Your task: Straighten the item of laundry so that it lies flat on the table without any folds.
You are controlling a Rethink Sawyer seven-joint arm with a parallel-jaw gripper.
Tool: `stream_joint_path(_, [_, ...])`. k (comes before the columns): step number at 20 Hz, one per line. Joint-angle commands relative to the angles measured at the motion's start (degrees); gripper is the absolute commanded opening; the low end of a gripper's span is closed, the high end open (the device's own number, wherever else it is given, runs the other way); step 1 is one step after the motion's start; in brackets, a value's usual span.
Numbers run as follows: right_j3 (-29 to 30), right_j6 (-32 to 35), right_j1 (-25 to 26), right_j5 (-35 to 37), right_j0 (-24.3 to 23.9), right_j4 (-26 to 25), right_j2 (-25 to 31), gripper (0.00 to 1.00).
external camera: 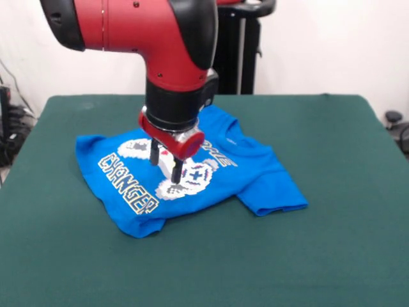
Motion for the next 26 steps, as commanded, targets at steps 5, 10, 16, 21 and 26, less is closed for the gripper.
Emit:
stream_joint_path(5, [6.8, -0.9, -4.8, 6.8, 1.6, 6.1, -2.1, 1.00])
stream_joint_path(10, [11.2, 1.3, -10.9, 12.4, 3.9, 14.6, -0.4, 1.00])
stream_joint_path(16, [13.0, 4.8, -11.3, 10.5, 7.1, 19.1, -1.1, 1.00])
stream_joint_path(21, [10.2, 8.8, -6.3, 8.4, 11.5, 21.1, -3.7, 1.00])
stream_joint_path(26, [6.6, 11.1, -1.5, 4.1, 14.9, 21.5, -6.3, 1.00])
